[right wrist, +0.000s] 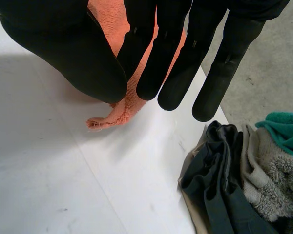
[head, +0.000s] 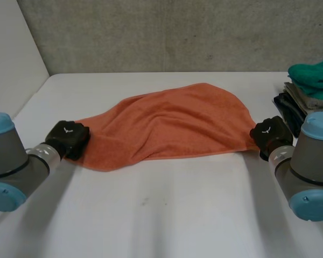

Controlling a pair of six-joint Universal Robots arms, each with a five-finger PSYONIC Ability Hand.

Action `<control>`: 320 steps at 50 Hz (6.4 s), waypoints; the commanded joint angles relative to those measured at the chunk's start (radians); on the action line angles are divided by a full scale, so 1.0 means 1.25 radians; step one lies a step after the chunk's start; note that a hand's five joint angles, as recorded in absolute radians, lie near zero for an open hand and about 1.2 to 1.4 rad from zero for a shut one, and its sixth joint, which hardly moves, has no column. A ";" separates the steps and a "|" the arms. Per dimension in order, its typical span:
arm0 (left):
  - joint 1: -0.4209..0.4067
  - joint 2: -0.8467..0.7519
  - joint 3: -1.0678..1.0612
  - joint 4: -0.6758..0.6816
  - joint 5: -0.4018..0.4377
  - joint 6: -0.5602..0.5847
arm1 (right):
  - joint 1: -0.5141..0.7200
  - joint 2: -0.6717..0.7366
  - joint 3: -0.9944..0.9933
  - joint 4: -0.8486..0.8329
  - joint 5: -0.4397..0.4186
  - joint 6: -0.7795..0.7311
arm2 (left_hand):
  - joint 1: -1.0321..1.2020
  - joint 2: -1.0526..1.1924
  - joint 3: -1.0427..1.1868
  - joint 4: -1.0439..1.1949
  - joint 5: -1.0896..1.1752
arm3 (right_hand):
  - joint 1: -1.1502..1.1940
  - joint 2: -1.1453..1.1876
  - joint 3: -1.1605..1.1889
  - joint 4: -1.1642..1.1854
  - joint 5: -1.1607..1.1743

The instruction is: Fold the laundry.

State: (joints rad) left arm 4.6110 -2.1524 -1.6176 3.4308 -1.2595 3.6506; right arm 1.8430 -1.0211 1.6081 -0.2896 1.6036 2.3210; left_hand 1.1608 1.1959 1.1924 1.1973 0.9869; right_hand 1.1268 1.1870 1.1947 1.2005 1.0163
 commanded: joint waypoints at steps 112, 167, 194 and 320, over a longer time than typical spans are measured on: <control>-0.115 0.517 -0.188 -0.391 -0.109 0.147 | -0.111 -0.407 -0.022 0.551 -0.028 -0.233 | 0.188 0.160 0.163 0.159 0.188 | 0.216 0.167 0.161 0.157 0.164; -0.152 -0.007 0.098 0.170 -0.193 0.037 | 0.045 0.162 -0.360 0.043 0.041 -0.112 | 0.188 0.160 0.163 0.159 0.188 | 0.216 0.167 0.161 0.157 0.164; -0.140 0.429 -0.351 -0.376 -0.140 0.355 | -0.128 -0.284 0.180 0.456 0.039 -0.366 | 0.188 0.160 0.163 0.159 0.188 | 0.216 0.167 0.161 0.157 0.164; -0.180 0.334 -0.183 0.145 -0.027 -0.294 | 0.037 -0.153 -0.067 -0.080 -0.200 -0.076 | -0.772 -0.800 -0.797 -0.801 -0.772 | 0.216 0.167 0.161 0.157 0.164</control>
State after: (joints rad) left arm 4.3767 -1.7471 -1.8445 3.6116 -1.2930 3.2824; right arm 1.6000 -1.2060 1.5381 -0.2507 1.4491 2.1987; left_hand 0.1891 0.2032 0.2095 0.2032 0.0488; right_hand 1.1071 1.1811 1.1913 1.1998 1.0029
